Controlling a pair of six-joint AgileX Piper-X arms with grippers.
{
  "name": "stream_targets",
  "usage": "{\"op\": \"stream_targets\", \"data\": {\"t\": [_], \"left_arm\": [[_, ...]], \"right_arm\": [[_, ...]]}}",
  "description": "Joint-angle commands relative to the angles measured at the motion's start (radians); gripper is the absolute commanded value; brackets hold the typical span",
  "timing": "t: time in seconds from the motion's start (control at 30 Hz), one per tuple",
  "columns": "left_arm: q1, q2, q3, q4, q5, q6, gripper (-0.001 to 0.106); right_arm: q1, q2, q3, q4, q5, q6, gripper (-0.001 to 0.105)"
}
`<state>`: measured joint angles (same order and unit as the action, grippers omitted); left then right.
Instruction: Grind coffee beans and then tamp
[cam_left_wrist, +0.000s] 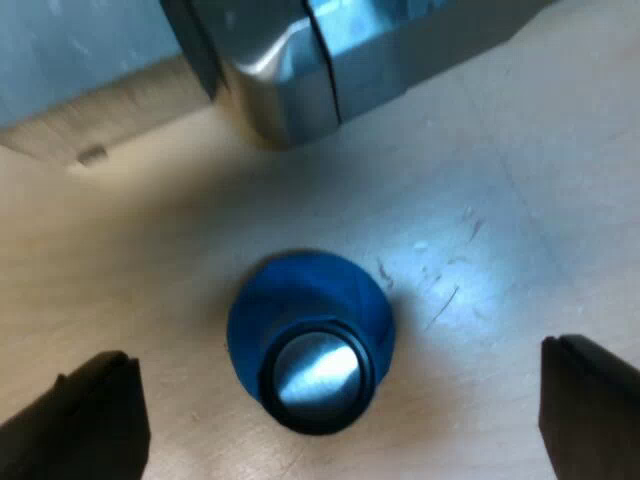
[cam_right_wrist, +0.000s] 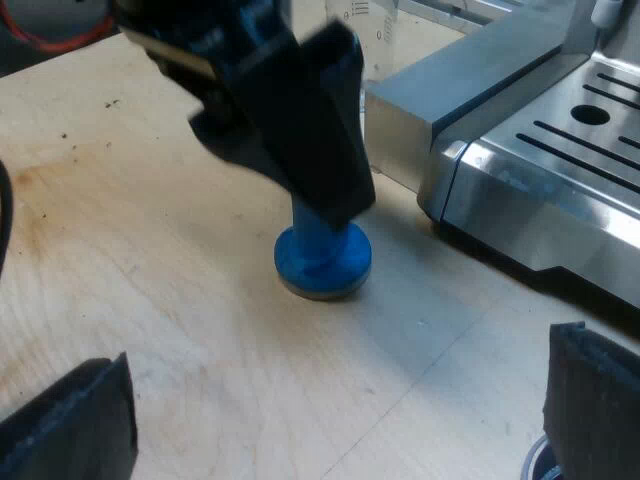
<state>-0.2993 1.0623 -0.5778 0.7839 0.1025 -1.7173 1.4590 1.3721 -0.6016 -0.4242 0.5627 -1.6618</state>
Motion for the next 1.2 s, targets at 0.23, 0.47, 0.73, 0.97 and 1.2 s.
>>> {"op": "stream_targets", "data": {"t": [0.23,0.47,0.73,0.97,1.2], "left_arm": [[0.000,0.131,-0.001,-0.048,0.008,-0.006,0.080],[0.000,0.183,-0.001,-0.078,0.008,-0.006,0.080],[0.000,0.191,-0.001,-0.121,0.008,-0.006,0.080],[0.000,0.191,-0.001,-0.097,0.008,-0.006,0.053],[0.000,0.191,-0.008,-0.034,0.008,-0.006,0.012]], "right_arm": [[-0.001,-0.001,0.000,-0.006,-0.005,0.002,0.084],[-0.001,-0.001,0.000,-0.006,-0.005,0.002,0.084],[-0.001,-0.001,0.000,-0.006,-0.005,0.002,0.084],[-0.001,-0.001,0.000,-0.006,-0.005,0.002,0.084],[-0.001,-0.001,0.000,-0.006,-0.005,0.002,0.084]]}}
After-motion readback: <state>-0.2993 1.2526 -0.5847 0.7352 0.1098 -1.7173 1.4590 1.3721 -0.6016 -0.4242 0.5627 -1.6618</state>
